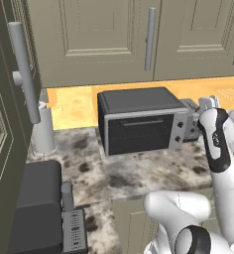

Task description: Pick up the bagel from the plate, place it on the toaster oven rack, close the door, and set the timer.

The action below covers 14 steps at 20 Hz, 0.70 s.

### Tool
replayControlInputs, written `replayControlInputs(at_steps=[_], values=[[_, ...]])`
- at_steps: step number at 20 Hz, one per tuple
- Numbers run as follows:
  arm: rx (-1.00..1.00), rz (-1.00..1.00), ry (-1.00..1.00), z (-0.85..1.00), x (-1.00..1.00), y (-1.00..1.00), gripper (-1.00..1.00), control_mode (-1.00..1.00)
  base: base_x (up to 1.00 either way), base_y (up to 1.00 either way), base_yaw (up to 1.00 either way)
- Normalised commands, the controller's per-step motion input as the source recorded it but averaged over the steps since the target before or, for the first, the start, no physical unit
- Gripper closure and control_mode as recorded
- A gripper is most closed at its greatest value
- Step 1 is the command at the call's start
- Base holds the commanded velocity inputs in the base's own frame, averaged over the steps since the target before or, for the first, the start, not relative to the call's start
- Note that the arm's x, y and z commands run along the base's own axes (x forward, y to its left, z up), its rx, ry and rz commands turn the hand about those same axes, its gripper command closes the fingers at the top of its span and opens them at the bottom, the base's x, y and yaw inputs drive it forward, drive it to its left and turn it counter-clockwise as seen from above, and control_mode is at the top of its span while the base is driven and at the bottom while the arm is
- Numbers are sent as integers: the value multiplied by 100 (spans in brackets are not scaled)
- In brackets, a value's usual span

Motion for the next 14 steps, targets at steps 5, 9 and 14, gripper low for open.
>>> replayControlInputs(at_steps=[5, 9, 14], values=[[-19, 19, 26, 42, -34, -5, -100, -100, 0, 0, 0], [-12, 27, 5, -46, -4, -1, -100, -100, 0, 0, 0], [-1, 29, -2, -63, 0, -1, -100, -100, 0, 0, 0]])
